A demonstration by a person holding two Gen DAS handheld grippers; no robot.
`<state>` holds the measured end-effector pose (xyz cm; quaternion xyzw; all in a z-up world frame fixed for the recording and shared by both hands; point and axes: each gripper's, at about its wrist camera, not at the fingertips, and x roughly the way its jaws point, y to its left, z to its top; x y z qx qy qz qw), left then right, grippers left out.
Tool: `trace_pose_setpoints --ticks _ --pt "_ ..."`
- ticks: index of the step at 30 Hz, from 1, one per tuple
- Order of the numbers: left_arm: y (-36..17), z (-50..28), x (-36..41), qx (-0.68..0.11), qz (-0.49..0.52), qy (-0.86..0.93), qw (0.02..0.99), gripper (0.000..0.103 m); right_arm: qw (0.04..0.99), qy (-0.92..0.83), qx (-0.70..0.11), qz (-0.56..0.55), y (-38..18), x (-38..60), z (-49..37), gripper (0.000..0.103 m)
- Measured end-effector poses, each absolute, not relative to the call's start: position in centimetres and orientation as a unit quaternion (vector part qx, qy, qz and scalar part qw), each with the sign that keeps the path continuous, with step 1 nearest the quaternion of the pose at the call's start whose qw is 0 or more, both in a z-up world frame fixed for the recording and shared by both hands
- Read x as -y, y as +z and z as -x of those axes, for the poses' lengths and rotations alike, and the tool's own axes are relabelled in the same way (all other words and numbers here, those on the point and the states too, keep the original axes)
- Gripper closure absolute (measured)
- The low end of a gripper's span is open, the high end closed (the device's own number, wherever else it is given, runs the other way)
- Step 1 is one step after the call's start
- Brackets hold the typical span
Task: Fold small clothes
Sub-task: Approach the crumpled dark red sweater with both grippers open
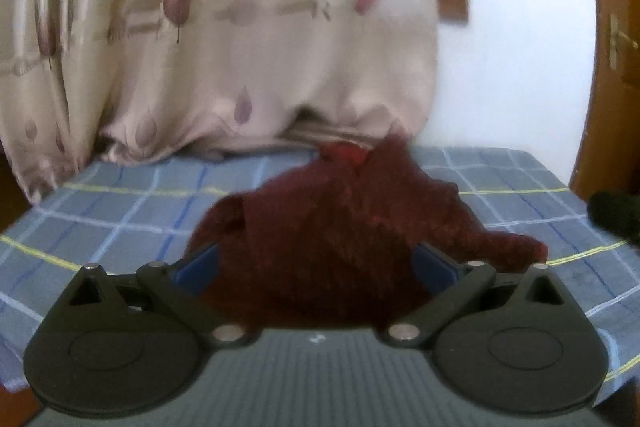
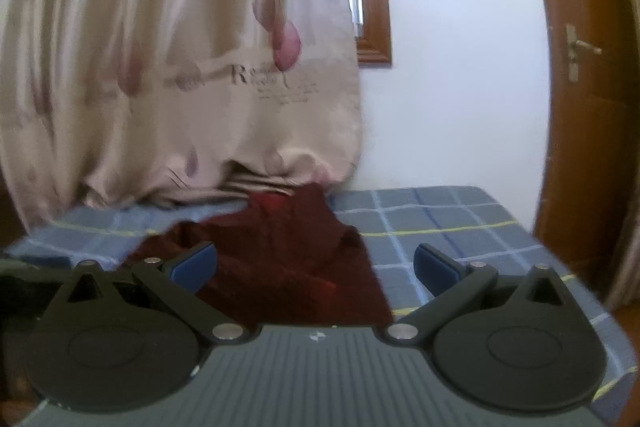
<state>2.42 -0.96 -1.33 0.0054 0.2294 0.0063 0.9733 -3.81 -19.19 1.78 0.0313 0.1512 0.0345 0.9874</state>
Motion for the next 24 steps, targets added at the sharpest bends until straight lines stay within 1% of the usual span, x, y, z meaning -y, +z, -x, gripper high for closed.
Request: trace_pose_setpoints --ticks 5,7,14,16,24 --pt "-1.2 -2.5 0.9 -0.217 0.002 -0.002 0.976 0.000 0.987 0.054 -0.125 -0.085 1.8 20.7 3.9 0.000" --pt "-1.2 -2.8 0.8 -0.222 0.008 -0.006 0.975 0.000 0.990 0.059 -0.102 -0.076 1.8 20.7 4.2 0.000" --pt "-1.8 -2.9 1.0 -0.232 -0.005 -0.013 0.973 0.000 0.986 0.080 -0.110 -0.092 1.6 21.1 4.3 0.000" --pt "-1.8 -2.9 1.2 -0.237 -0.010 -0.011 0.971 0.000 0.983 0.087 -0.125 -0.102 1.5 21.2 4.0 0.000" --pt "-2.0 -3.0 1.5 -0.252 -0.011 -0.014 0.968 0.000 0.982 0.072 -0.160 -0.072 0.8 21.1 4.0 0.000"
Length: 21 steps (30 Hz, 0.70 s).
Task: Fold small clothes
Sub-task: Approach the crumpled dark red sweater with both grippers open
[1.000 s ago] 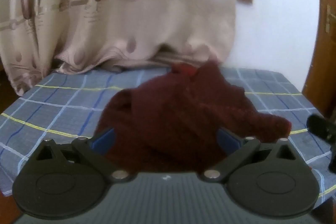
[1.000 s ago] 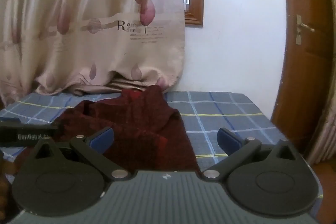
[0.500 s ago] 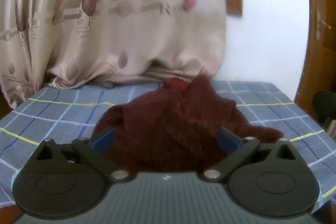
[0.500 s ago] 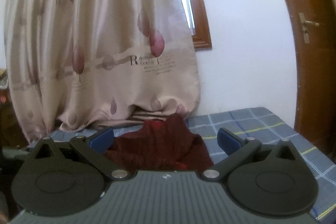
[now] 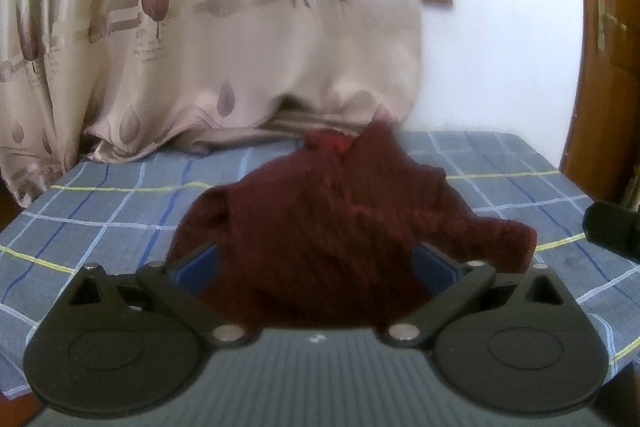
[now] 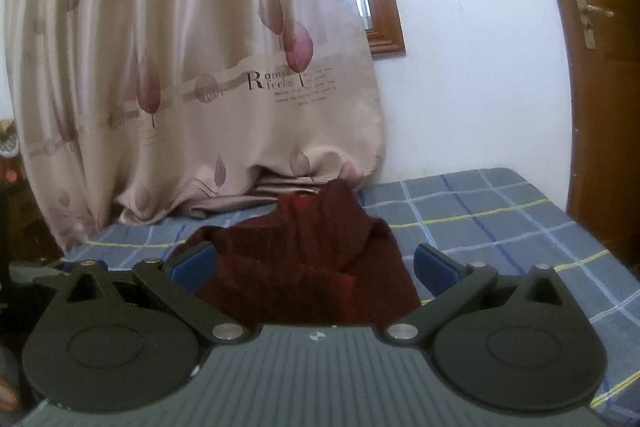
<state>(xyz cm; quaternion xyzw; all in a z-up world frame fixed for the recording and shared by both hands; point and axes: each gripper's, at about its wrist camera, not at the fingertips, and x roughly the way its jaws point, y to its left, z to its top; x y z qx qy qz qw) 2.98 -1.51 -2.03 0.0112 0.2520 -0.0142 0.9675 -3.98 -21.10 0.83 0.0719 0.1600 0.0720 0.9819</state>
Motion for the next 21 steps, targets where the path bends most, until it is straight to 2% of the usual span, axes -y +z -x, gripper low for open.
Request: trace_pose_setpoints --ticks 21 --pt "-2.6 -3.0 2.9 -0.270 -0.018 -0.016 0.963 0.000 0.983 0.070 -0.161 -0.057 1.0 22.2 4.3 0.000"
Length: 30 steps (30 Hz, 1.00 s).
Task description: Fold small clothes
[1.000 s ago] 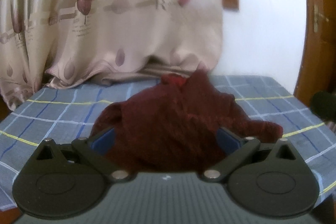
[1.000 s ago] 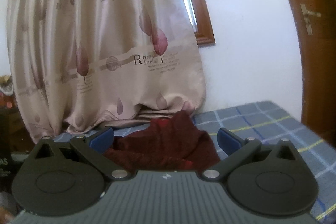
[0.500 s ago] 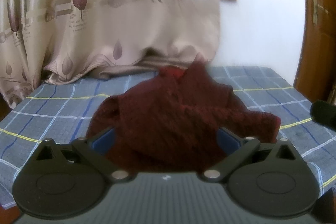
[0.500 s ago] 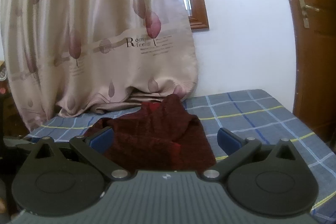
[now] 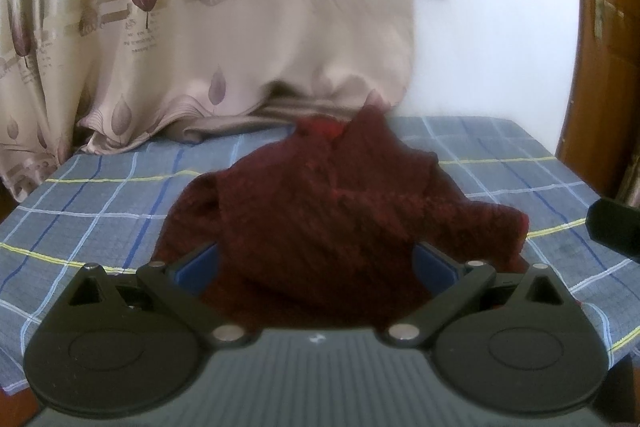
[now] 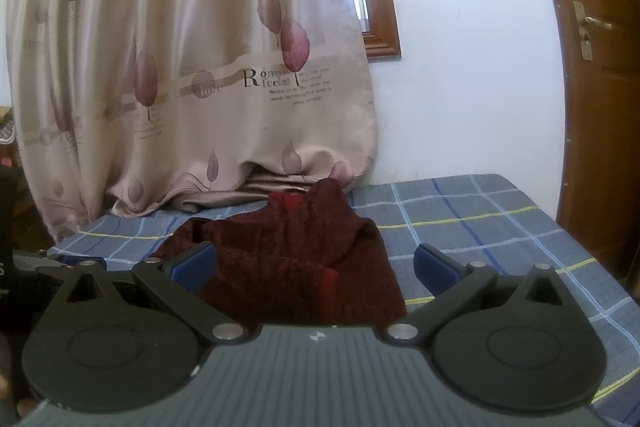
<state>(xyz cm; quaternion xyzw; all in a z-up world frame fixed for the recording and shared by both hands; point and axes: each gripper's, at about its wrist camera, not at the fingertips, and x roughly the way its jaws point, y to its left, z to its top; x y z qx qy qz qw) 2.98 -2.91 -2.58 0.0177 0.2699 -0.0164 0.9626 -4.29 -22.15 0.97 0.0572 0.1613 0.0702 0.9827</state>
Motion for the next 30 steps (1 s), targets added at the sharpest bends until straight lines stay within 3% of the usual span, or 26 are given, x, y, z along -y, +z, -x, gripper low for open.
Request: trace_pose_setpoints --ticks 19,30 --pt "-2.0 -2.3 7.3 -0.248 -0.070 -0.077 0.963 0.000 0.978 0.043 -0.180 -0.098 -0.7 25.7 4.4 0.000" --pt "-2.1 -3.5 13.6 -0.167 -0.239 -0.138 0.947 0.000 0.971 0.003 -0.191 -0.143 -3.1 30.5 4.8 0.000"
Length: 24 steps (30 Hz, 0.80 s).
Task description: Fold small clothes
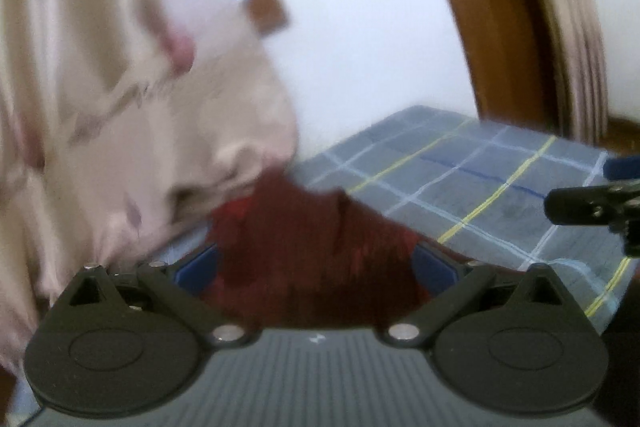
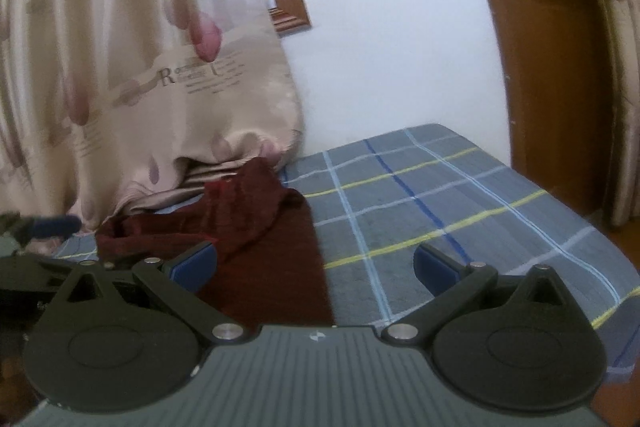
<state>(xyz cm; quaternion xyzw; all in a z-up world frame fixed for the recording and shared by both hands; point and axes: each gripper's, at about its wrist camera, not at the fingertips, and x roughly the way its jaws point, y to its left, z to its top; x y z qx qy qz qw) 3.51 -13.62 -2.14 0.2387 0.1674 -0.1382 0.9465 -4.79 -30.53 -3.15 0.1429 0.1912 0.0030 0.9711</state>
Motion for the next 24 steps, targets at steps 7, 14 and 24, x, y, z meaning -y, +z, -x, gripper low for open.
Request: trace_pose_setpoints --ticks 7,14,24 --pt "-2.8 -6.0 15.2 -0.157 -0.342 -0.288 0.881 0.000 0.965 -0.006 -0.203 -0.168 -4.5 32.7 4.4 0.000" --pt "-3.7 -10.8 15.2 -0.257 -0.365 -0.375 0.812 0.000 0.960 -0.017 -0.207 -0.186 -5.3 34.5 4.1 0.000" --pt "-6.8 -12.8 14.6 -0.358 -0.375 -0.370 0.771 0.089 0.957 -0.022 -0.215 -0.192 -5.8 35.2 3.2 0.000"
